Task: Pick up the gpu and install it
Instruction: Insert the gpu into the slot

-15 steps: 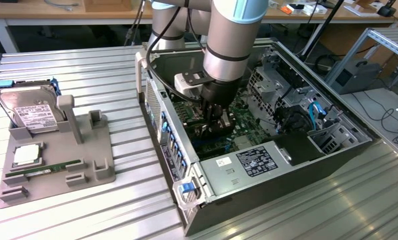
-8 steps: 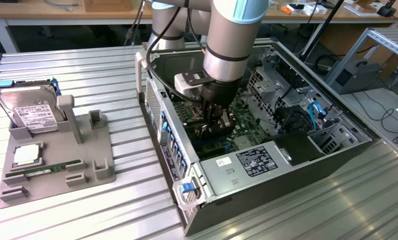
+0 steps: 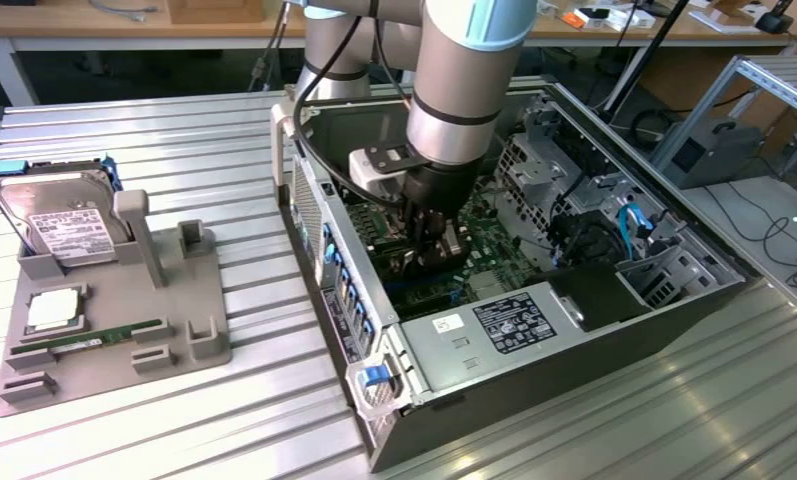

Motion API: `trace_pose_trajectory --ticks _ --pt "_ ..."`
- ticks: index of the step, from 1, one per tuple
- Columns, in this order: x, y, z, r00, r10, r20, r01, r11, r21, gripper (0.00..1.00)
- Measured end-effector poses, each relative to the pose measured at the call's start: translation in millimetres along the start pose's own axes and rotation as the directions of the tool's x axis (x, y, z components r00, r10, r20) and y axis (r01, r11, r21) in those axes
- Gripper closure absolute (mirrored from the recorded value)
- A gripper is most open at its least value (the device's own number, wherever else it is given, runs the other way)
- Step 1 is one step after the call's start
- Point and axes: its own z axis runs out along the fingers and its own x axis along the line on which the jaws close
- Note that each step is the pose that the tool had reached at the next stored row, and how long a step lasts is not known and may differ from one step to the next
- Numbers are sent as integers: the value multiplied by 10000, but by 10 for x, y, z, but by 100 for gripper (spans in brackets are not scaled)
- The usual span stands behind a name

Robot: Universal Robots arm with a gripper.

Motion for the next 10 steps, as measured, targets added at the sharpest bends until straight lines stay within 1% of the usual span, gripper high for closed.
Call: trace_pose_trajectory --ticks 10 --pt "0 -4 25 10000 0 -4 0 10000 -2 73"
